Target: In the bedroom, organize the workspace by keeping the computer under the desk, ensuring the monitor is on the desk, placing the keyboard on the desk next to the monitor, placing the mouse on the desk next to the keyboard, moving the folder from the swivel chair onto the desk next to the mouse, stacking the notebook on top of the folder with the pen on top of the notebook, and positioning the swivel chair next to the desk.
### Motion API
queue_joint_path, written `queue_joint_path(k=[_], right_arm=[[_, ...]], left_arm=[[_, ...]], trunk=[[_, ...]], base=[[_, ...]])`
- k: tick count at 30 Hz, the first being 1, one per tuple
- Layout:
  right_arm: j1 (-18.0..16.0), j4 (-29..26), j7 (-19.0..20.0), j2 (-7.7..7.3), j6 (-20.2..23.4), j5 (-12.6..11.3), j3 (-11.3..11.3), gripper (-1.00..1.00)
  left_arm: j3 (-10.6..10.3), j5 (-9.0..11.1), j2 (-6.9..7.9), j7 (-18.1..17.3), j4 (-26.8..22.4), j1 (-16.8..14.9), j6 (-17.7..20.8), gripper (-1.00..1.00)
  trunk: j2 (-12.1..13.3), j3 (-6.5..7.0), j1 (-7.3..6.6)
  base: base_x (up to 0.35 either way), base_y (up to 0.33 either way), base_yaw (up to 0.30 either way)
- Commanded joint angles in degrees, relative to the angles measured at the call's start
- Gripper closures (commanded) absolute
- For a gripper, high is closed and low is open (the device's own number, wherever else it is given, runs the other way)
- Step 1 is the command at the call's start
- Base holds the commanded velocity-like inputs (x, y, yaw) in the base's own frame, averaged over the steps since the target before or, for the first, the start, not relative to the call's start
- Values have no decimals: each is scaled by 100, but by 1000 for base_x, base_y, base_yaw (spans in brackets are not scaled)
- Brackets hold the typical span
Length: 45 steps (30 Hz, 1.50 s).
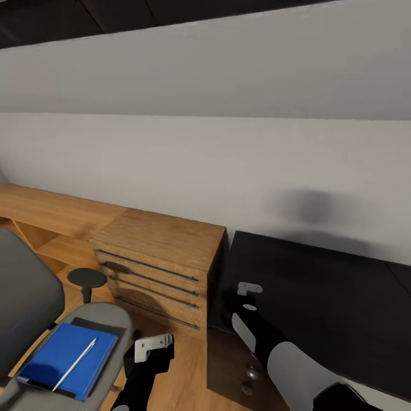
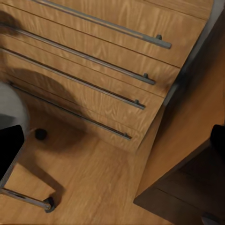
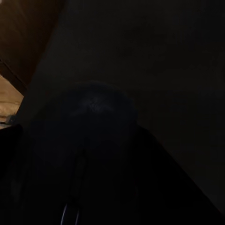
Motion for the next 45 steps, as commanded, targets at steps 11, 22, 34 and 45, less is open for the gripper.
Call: queue_joint_path(k=[11,22,34,45], right_arm=[[-5,-3,-49,0,15,-31,23,100],[-5,3,-37,0,16,-28,32,100],[-5,45,-56,0,142,-19,40,100],[-5,48,-59,0,287,-26,31,100]], left_arm=[[4,48,0,36,-11,0,20,-100],[3,46,0,36,-11,0,18,-100],[-1,49,0,36,-11,0,17,-100],[-5,49,0,36,-11,0,18,-100]], trunk=[[-4,-5,1],[-4,-5,1],[-4,-5,1],[-4,-5,1]], base=[[0,0,105],[0,0,1],[0,0,0],[0,0,0]])
